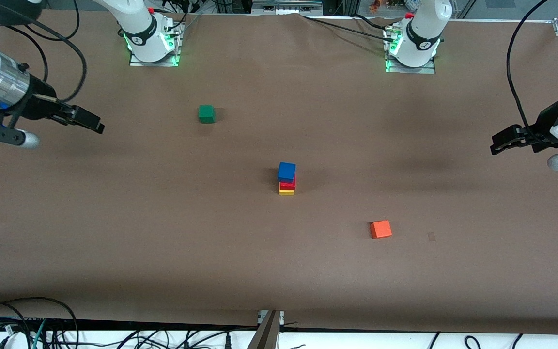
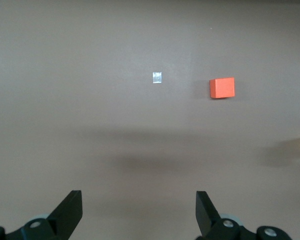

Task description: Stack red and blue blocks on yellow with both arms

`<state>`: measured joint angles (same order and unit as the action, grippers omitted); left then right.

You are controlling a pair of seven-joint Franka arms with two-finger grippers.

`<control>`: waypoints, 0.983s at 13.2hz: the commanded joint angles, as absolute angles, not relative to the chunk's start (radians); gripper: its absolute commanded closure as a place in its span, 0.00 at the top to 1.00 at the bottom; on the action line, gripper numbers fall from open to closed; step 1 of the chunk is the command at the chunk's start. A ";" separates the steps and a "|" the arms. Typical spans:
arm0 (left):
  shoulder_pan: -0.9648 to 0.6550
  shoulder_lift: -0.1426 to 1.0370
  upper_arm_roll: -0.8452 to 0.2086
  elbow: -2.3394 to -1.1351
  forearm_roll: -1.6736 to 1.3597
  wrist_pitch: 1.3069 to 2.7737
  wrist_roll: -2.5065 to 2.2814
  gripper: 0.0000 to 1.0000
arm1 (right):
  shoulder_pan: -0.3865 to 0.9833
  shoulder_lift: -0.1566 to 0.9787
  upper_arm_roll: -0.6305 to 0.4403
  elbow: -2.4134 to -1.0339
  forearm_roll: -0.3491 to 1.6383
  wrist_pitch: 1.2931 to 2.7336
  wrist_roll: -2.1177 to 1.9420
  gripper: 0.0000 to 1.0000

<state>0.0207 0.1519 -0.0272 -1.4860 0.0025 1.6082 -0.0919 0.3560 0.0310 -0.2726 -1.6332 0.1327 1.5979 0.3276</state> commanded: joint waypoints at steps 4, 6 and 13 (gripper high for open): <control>0.021 0.161 -0.029 -1.463 0.015 1.601 -0.078 1.00 | 0.312 -0.018 -0.258 -1.704 0.061 1.624 0.235 1.00; 0.023 0.161 -0.029 -1.463 0.014 1.601 -0.078 1.00 | 0.231 -0.018 -0.181 -1.704 0.042 1.629 0.203 1.00; 0.021 0.161 -0.029 -1.463 0.014 1.601 -0.078 1.00 | 0.097 -0.011 -0.034 -1.690 0.018 1.629 0.173 1.00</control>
